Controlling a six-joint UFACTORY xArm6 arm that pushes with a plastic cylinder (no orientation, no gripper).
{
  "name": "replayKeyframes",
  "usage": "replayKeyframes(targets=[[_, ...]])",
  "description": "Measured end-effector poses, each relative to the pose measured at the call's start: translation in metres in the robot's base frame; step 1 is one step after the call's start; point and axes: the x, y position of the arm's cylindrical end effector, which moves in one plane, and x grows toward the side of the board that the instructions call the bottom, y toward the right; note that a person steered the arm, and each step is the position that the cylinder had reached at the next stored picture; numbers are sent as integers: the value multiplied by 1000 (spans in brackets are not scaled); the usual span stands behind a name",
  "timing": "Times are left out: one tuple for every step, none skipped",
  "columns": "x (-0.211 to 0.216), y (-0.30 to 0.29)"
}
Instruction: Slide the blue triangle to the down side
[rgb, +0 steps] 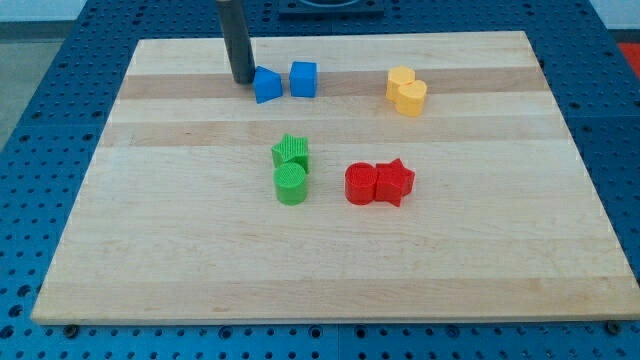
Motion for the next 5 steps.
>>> replayKeyframes(targets=[[-25, 11], [2, 28], [10, 28], [40, 28], [82, 28]])
